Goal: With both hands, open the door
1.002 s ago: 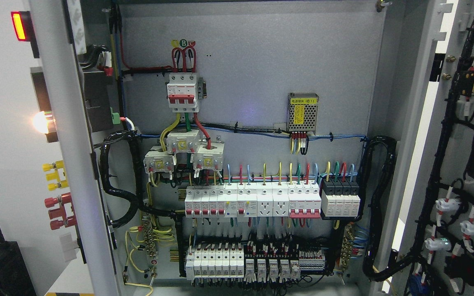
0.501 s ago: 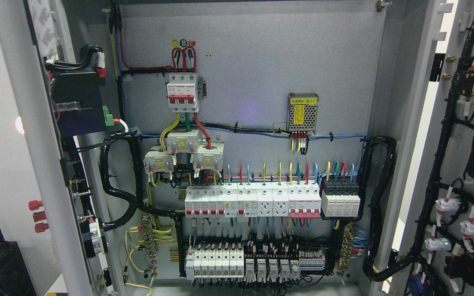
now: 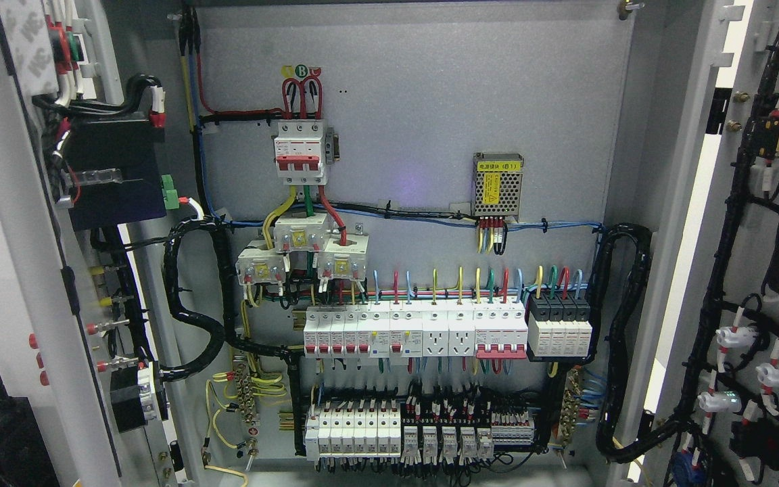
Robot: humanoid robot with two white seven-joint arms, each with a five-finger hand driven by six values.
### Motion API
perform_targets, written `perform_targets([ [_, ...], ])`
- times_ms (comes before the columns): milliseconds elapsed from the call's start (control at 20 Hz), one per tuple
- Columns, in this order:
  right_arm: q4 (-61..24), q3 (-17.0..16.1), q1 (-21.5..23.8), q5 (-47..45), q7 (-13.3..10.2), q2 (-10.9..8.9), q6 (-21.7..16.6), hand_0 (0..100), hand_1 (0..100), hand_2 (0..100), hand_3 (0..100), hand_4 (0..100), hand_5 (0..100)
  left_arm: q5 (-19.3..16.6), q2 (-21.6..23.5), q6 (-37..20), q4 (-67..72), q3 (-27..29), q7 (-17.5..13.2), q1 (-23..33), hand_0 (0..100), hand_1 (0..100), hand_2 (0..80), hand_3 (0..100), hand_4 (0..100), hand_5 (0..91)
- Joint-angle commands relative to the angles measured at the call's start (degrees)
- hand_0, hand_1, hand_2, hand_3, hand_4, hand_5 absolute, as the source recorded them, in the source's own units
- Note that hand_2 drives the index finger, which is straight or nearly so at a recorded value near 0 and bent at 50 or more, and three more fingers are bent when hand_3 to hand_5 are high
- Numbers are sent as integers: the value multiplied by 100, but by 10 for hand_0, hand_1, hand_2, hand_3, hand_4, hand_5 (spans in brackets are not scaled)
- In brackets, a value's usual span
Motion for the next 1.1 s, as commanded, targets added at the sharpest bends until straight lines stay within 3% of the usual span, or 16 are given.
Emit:
perform_targets([
  [0, 52, 195, -67, 9, -11, 127, 0, 0, 0, 0, 0, 0, 0, 0, 0, 3, -62, 1, 1, 0, 0, 0, 0, 0, 32, 0],
  [551, 70, 256, -120, 35, -11, 153, 52, 0, 0, 0, 0, 0, 0, 0, 0, 3, -62, 1, 1, 0, 0, 0, 0, 0, 32, 0],
  [851, 333, 168, -76, 361, -11, 57, 176, 0, 0, 0, 0, 0, 0, 0, 0, 3, -62, -7, 1, 0, 0, 0, 0, 0, 33, 0],
  [1052, 386, -218, 143, 361, -37, 30, 176, 0, 0, 0, 0, 0, 0, 0, 0, 3, -62, -7, 1, 0, 0, 0, 0, 0, 33, 0],
])
